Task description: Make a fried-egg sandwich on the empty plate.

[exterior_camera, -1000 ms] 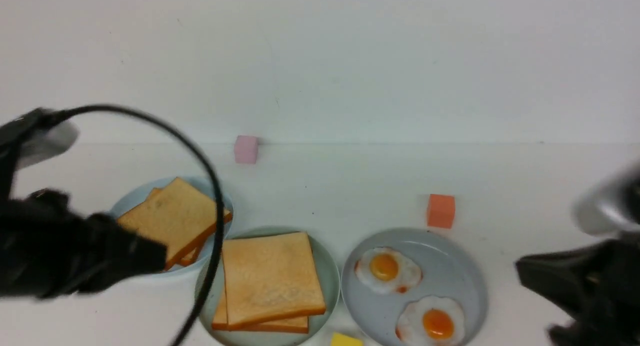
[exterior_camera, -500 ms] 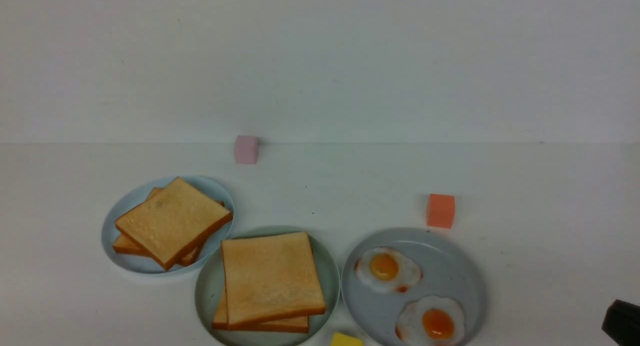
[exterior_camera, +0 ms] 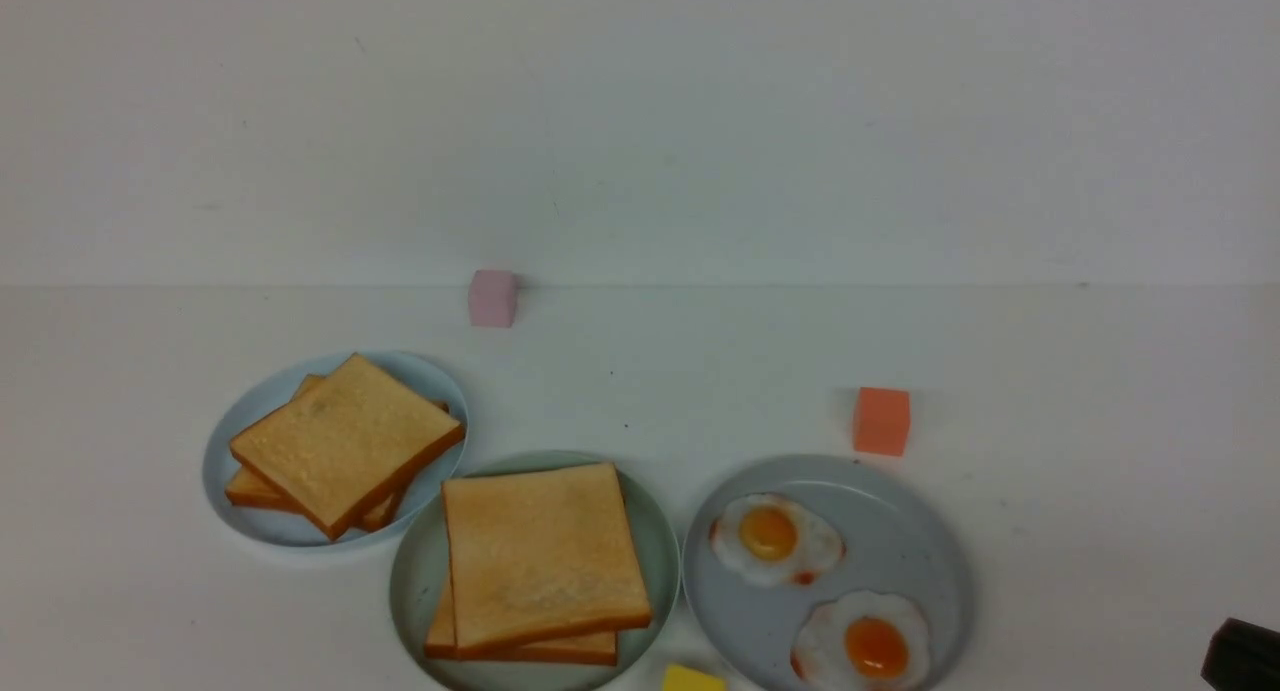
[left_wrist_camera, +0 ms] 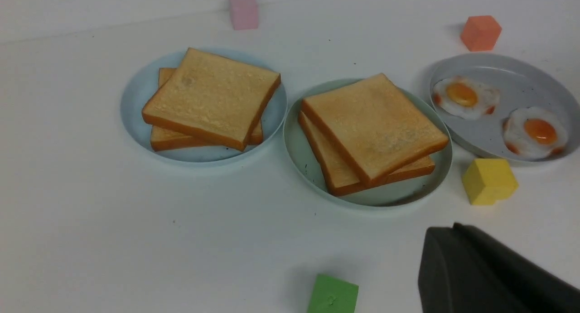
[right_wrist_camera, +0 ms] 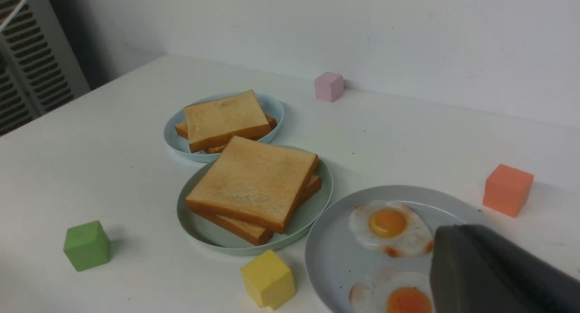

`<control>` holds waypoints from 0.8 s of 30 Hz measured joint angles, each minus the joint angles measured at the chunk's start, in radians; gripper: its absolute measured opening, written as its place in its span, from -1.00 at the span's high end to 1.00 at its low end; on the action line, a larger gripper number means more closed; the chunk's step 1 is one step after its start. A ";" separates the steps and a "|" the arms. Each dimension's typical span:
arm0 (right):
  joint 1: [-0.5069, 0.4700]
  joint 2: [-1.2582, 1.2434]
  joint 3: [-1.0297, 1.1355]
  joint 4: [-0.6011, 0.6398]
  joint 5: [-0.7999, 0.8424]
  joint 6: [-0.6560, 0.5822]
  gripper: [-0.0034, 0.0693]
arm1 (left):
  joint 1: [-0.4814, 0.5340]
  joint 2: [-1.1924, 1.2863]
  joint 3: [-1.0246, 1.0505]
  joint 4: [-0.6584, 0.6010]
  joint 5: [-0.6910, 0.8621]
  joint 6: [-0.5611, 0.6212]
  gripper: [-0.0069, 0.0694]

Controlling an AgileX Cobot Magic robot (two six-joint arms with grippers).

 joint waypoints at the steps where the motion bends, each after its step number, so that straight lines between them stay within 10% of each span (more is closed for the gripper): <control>1: 0.000 0.000 0.000 0.000 0.000 0.000 0.90 | 0.000 0.000 0.000 0.001 0.000 0.000 0.85; 10: 0.000 0.000 0.000 0.001 0.002 0.001 0.90 | 0.000 -0.073 0.101 0.062 -0.180 -0.003 0.85; 24: 0.000 0.000 0.000 0.003 0.006 0.001 0.87 | 0.000 -0.171 0.555 0.468 -0.485 -0.656 0.84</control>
